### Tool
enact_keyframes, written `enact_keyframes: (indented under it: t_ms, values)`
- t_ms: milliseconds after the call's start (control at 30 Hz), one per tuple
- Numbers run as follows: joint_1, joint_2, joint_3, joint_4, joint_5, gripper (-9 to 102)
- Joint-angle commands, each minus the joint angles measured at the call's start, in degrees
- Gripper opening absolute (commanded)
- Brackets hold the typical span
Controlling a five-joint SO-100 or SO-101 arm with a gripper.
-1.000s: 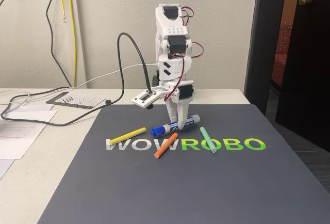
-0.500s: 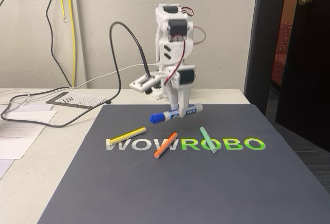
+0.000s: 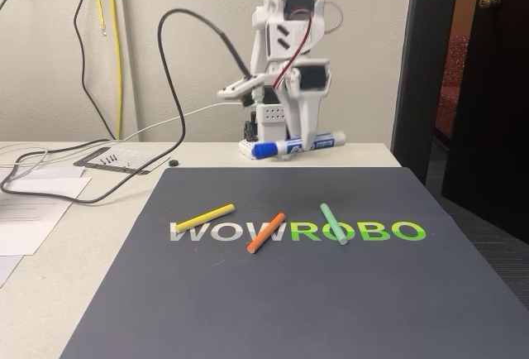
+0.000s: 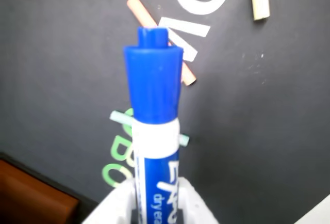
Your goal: Pick up the blue marker.
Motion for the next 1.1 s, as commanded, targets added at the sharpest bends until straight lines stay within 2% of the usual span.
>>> enact_keyframes:
  t_ms: [0,567,1067]
  values:
    - [-1.05,6.24,-2.99,-0.79,5.36,0]
    - [1.76,23.91,-2.02,7.56,11.69,0]
    - [0.35,57.30,40.61,-13.45,18.90,0]
